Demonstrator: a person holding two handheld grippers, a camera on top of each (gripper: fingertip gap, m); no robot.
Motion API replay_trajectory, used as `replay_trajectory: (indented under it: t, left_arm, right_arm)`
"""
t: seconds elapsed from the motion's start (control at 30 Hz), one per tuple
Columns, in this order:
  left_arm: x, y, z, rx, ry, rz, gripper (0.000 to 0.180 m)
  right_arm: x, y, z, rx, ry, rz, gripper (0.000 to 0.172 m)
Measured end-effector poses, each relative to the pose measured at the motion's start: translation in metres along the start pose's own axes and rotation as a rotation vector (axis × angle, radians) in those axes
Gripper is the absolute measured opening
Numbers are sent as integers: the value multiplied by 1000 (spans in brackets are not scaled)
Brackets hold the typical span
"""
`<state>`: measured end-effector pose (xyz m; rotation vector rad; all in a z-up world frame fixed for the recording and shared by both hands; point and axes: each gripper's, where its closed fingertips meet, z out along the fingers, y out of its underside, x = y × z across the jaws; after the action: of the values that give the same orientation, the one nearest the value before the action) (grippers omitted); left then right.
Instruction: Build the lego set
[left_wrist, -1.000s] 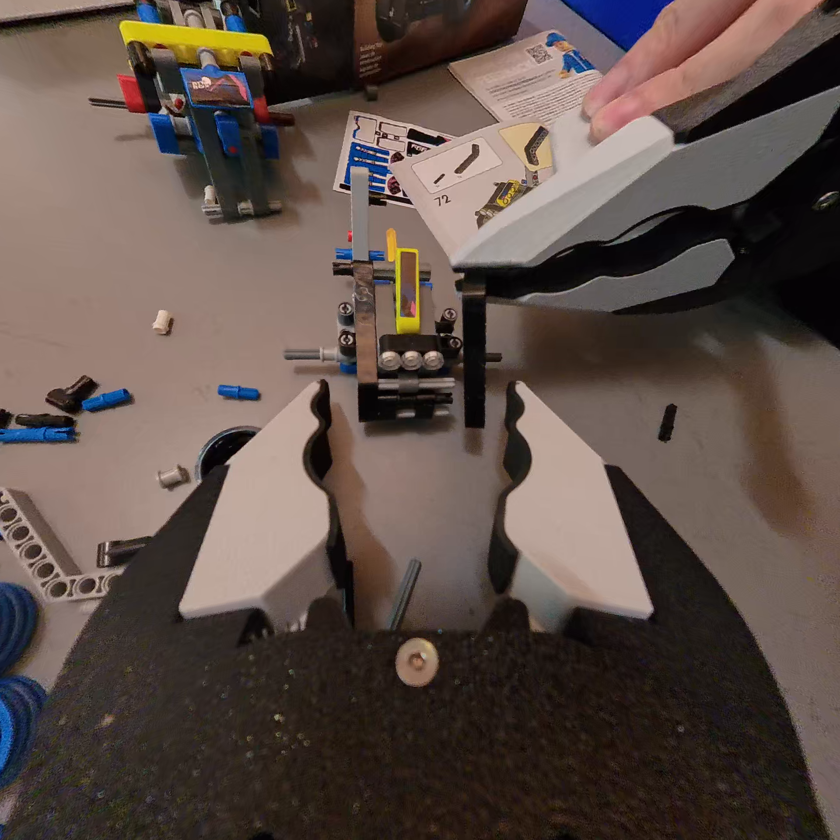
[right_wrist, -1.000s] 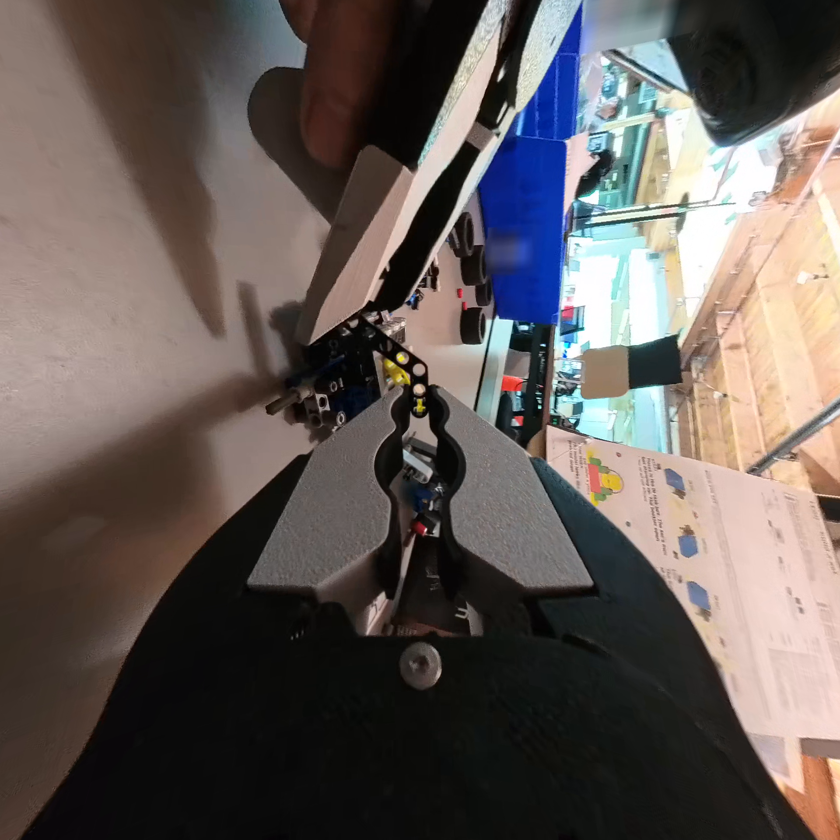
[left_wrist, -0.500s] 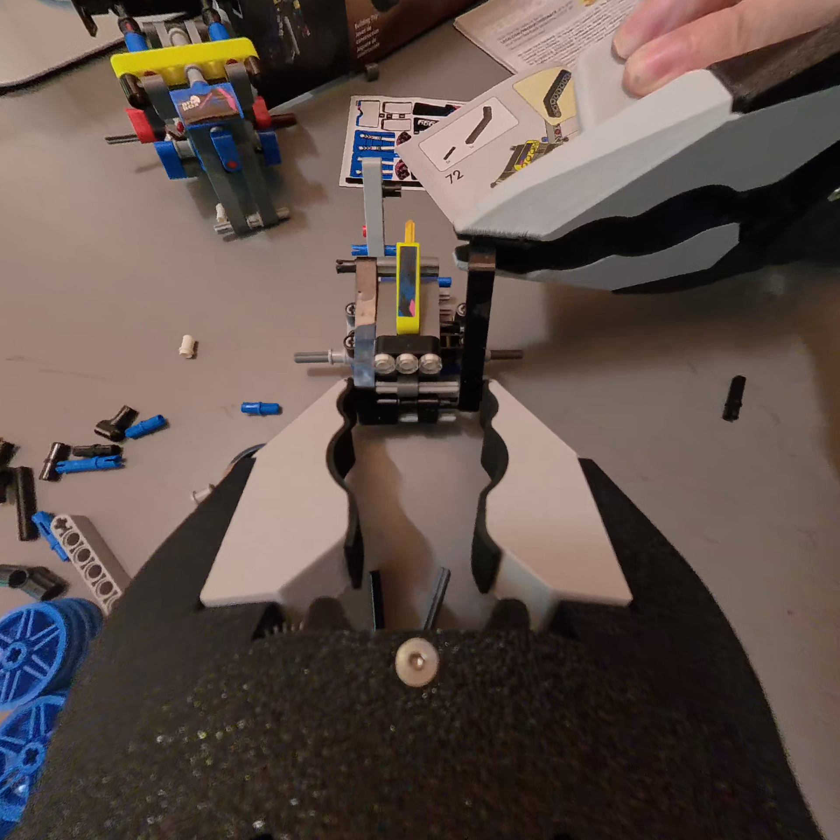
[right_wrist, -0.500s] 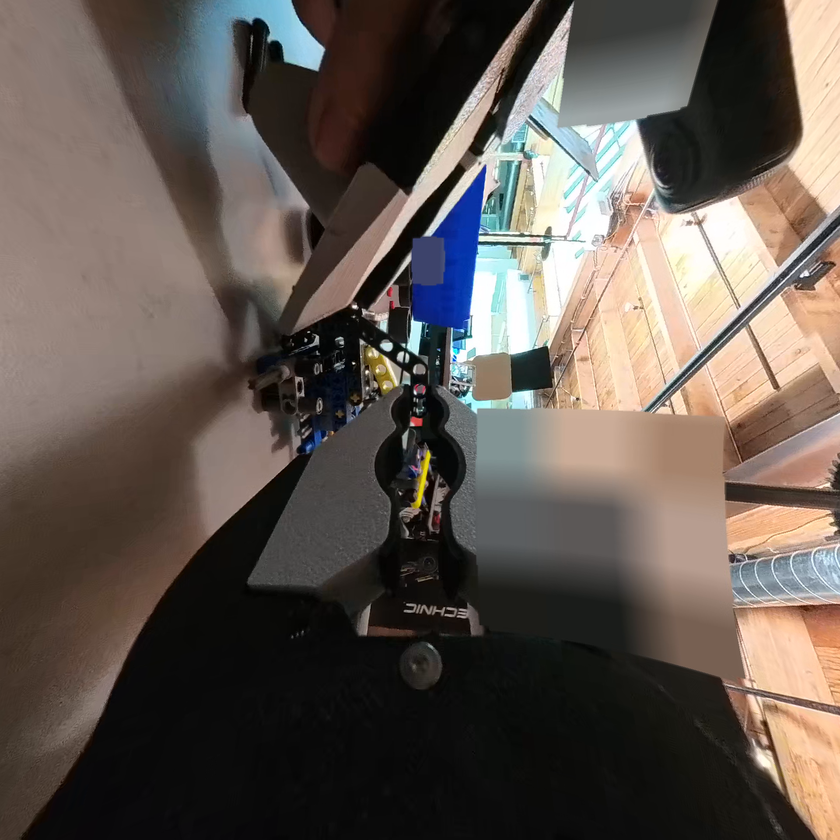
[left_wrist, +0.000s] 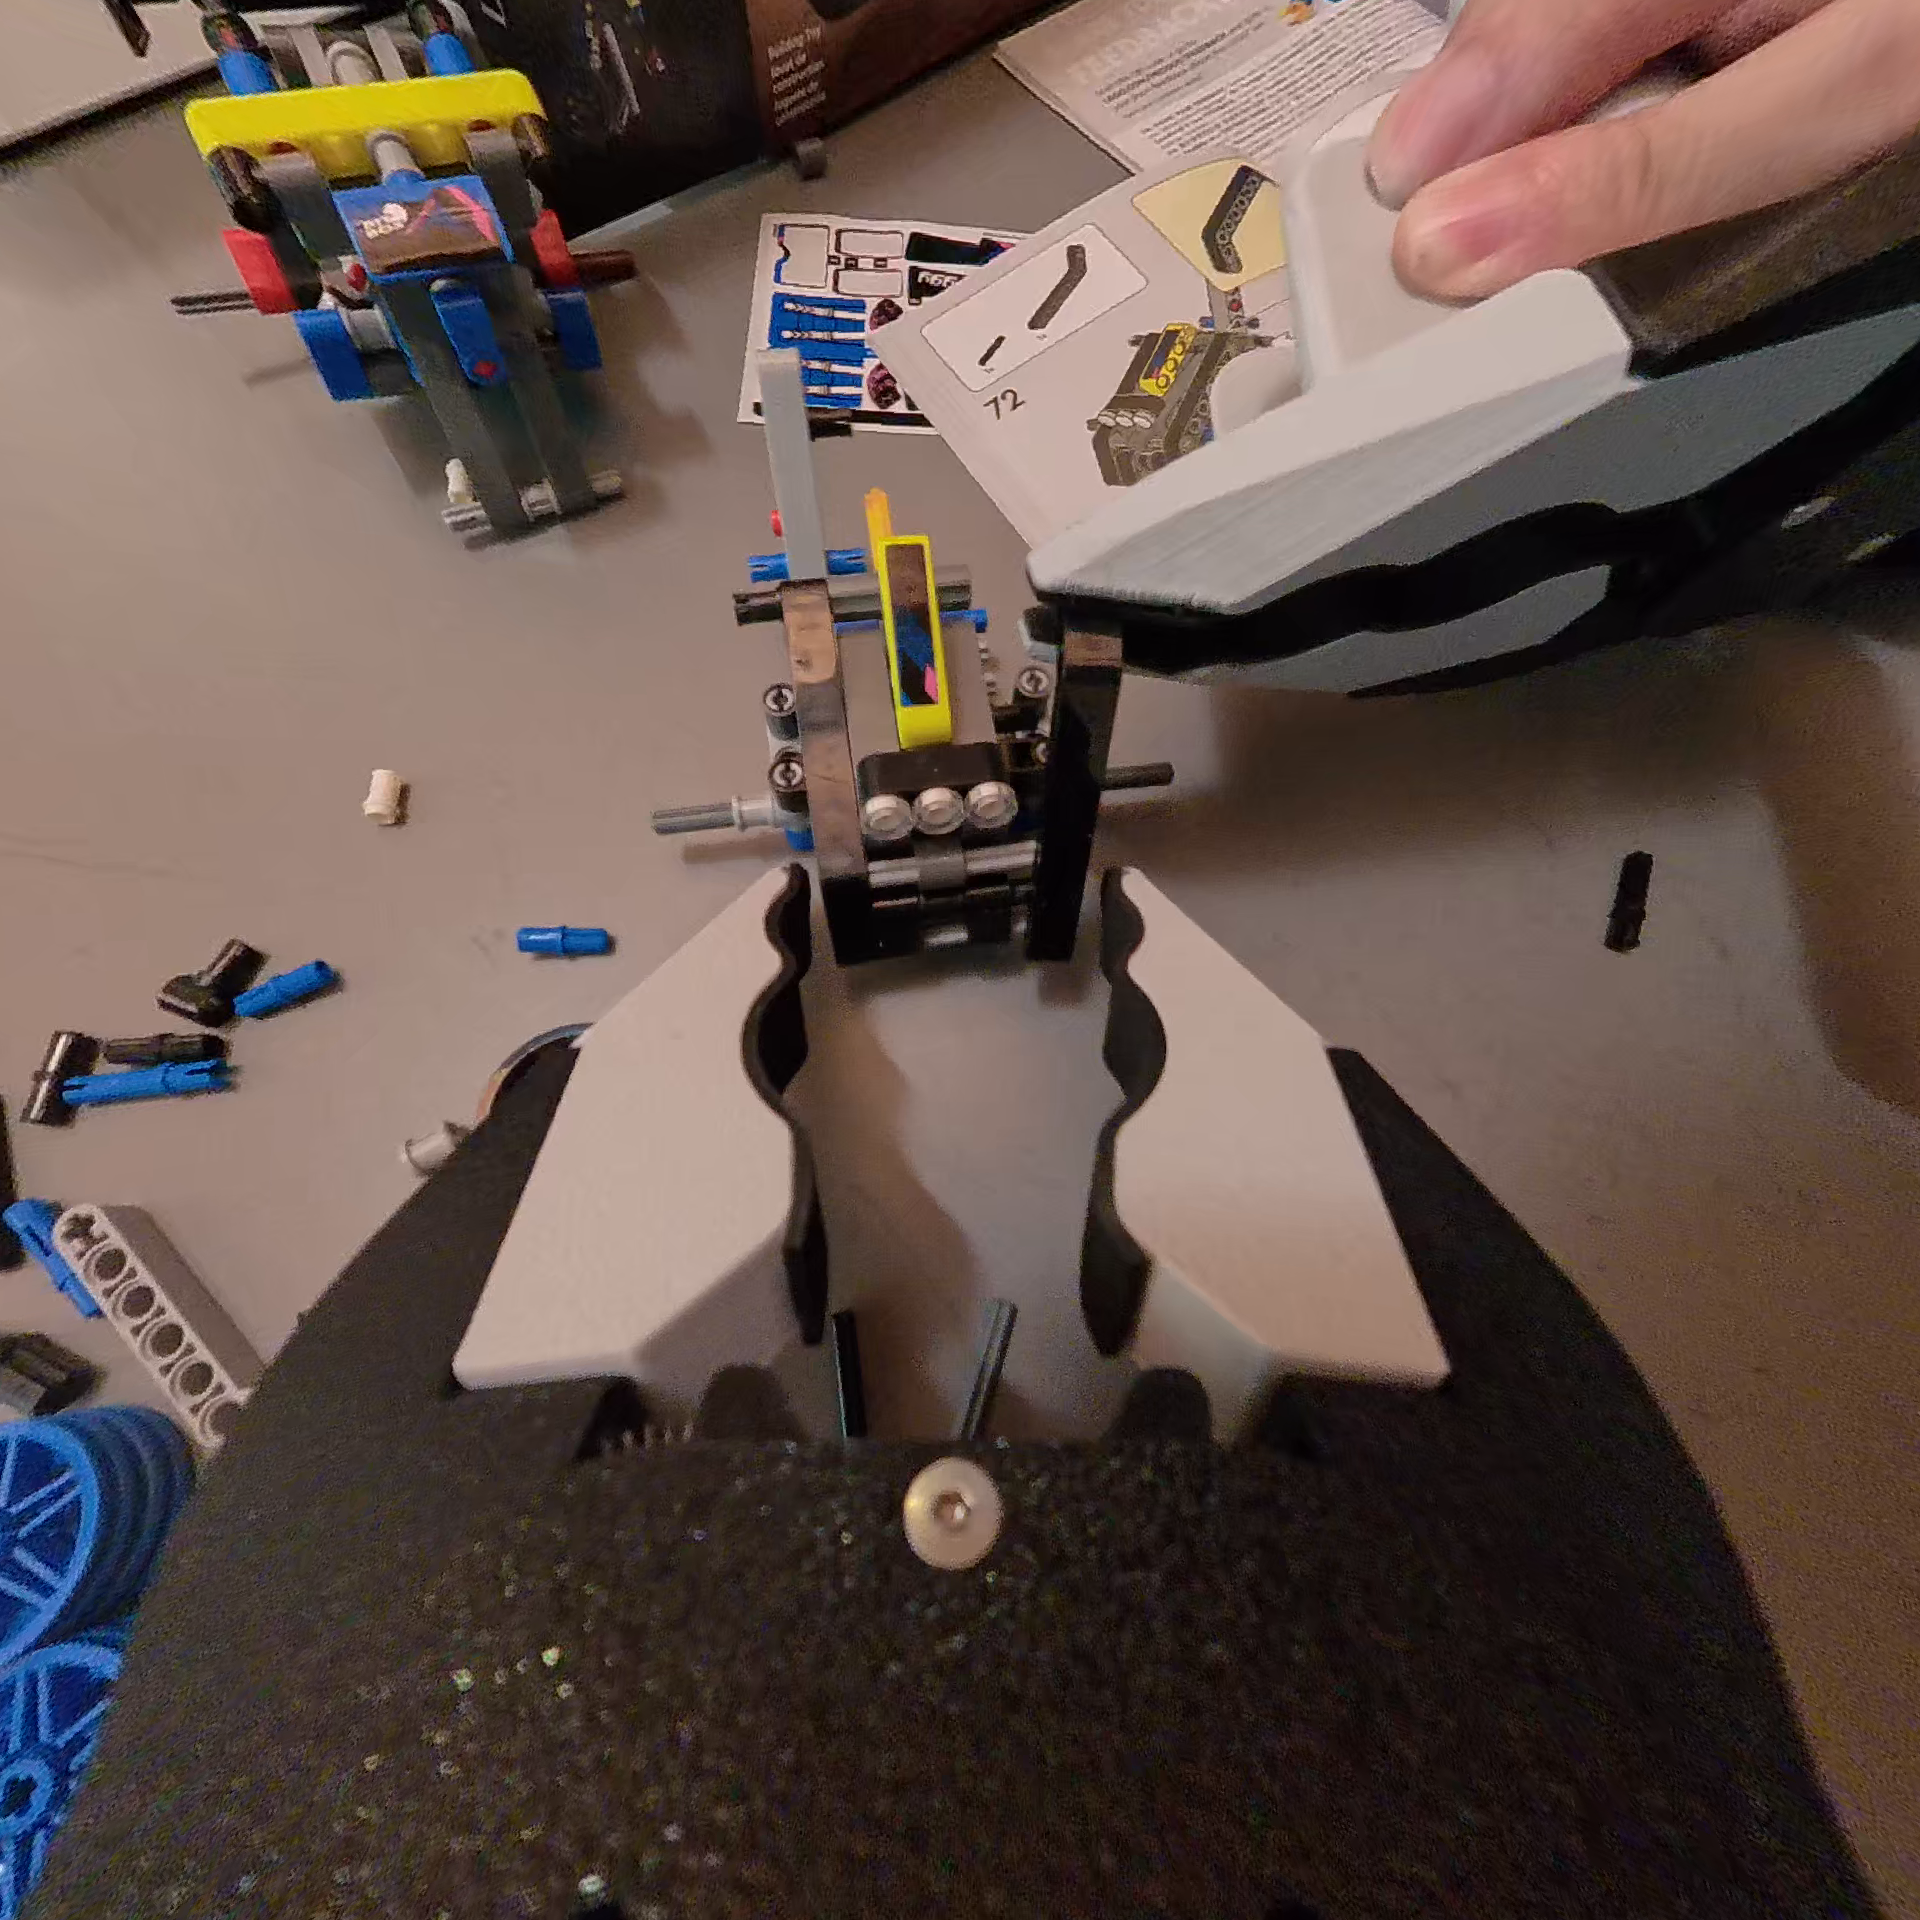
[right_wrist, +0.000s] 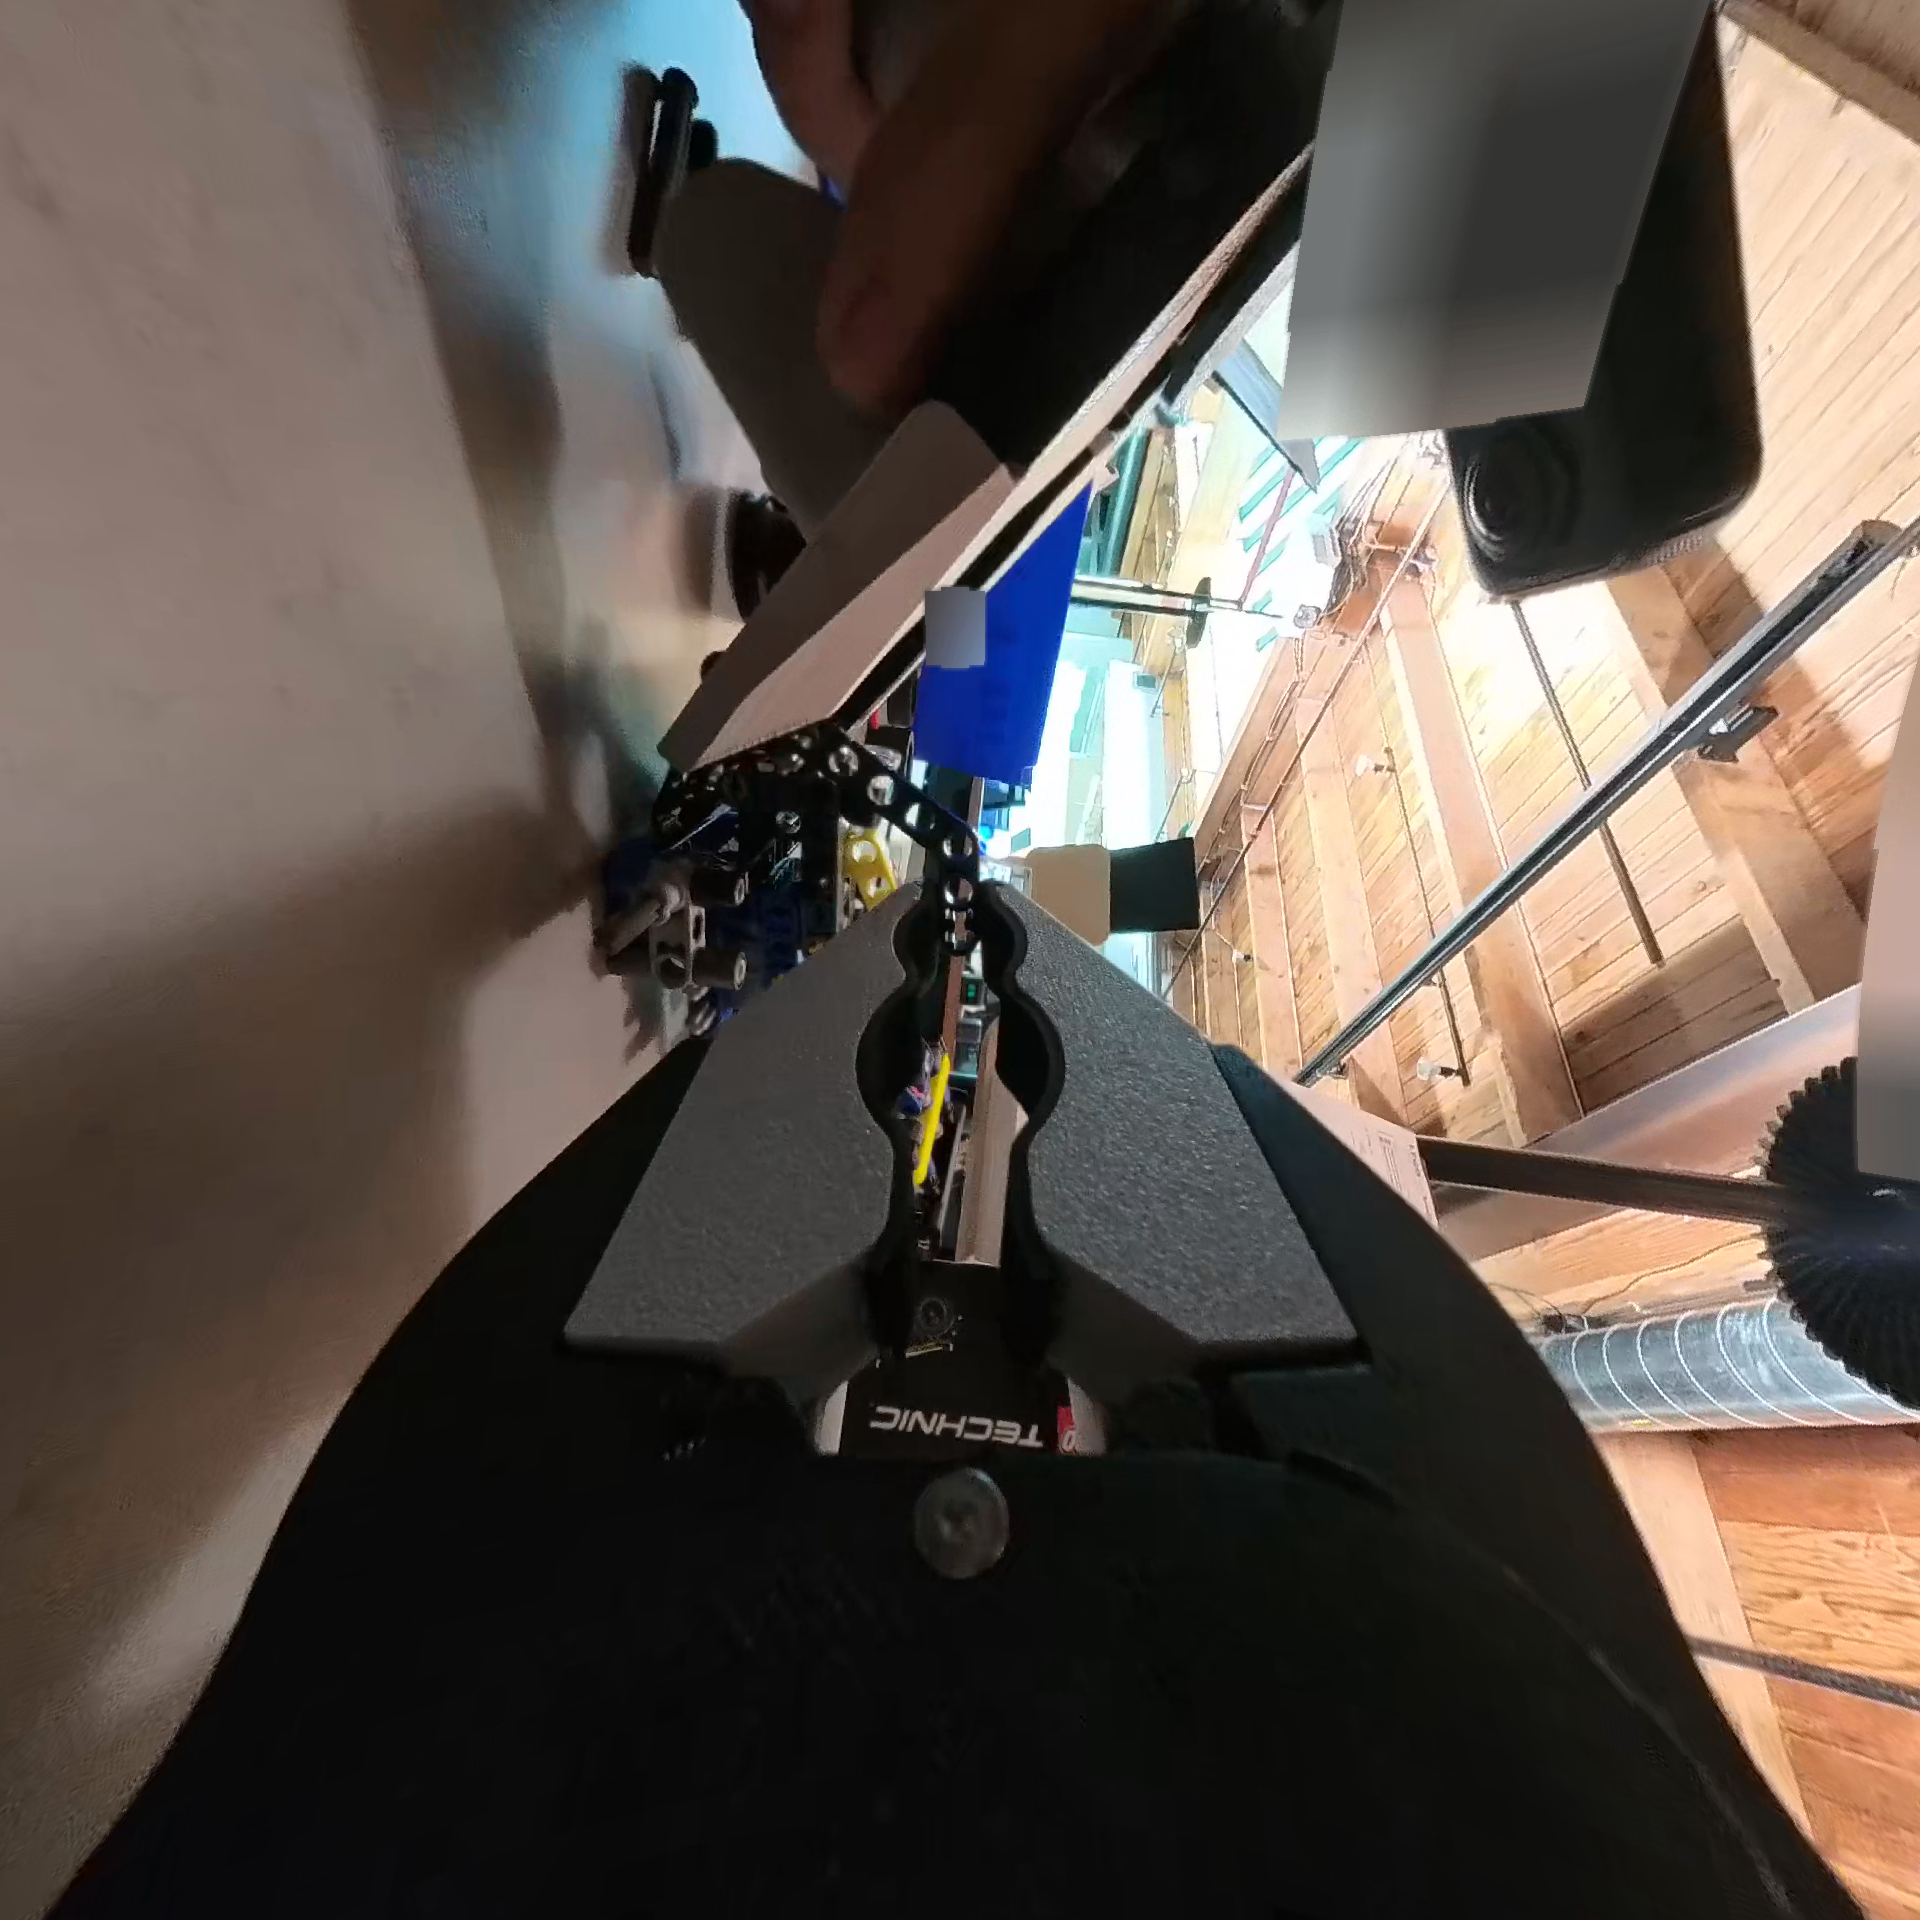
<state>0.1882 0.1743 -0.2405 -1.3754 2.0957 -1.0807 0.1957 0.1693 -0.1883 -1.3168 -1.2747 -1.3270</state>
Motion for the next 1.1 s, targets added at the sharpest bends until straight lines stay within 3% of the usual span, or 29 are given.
replay_trajectory:
  t: [0.43,0.87,1.1]
  left_arm:
    - [4,-4,-2,-13,59,-11,54]
    - [5,-3,5,-51,-52,-128,58]
    - [7,-3,9,-21,-93,-151,51]
  right_arm:
    - [-12,3,-5,63,-121,-48,4]
    - [-2,18,-13,126,-185,-95,4]
    - [-6,22,-19,155,-221,-74,4]
